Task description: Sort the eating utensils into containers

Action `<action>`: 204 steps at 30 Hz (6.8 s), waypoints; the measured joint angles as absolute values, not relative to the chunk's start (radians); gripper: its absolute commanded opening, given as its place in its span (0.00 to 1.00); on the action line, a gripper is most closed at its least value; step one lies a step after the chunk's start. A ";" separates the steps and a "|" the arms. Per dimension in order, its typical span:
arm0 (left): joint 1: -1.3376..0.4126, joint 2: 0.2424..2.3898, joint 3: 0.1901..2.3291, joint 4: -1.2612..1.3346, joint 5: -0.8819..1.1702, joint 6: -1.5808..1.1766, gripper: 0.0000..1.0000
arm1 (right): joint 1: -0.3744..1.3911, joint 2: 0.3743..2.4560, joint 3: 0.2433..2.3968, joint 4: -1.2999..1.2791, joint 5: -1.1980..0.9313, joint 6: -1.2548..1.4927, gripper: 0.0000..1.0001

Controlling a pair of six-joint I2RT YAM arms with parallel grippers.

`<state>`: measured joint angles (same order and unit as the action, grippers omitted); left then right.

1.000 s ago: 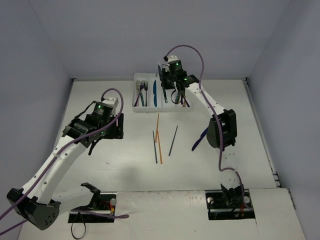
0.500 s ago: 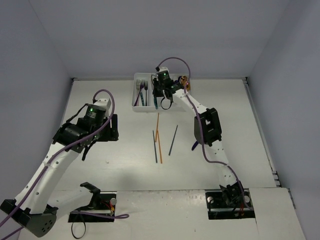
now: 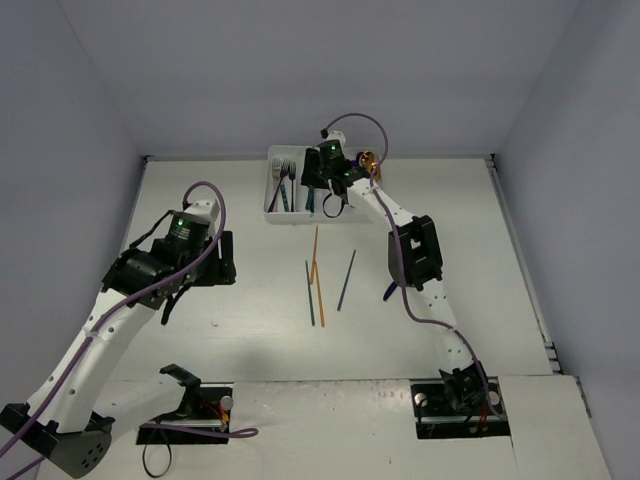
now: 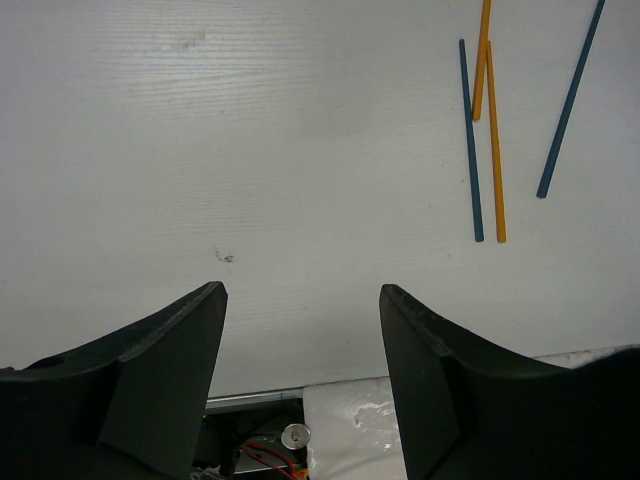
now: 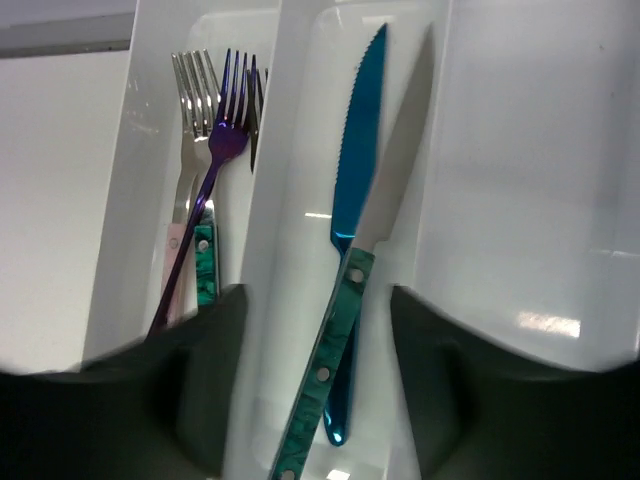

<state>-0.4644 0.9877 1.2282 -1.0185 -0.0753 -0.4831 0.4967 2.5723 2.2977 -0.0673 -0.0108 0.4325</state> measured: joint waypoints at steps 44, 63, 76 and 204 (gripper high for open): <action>-0.464 1.122 1.284 -1.021 -0.059 -0.392 0.59 | 0.341 1.645 0.906 -0.198 0.276 0.839 0.54; -0.464 1.105 1.267 -1.020 -0.050 -0.386 0.59 | 0.333 1.661 0.882 -0.165 0.277 0.862 0.00; -0.464 1.104 1.264 -1.020 -0.052 -0.387 0.59 | 0.387 1.596 1.060 -0.197 0.269 0.586 0.00; -0.463 1.122 1.184 -0.986 -0.054 -0.532 0.38 | 0.608 1.814 1.254 -0.128 0.198 0.542 0.40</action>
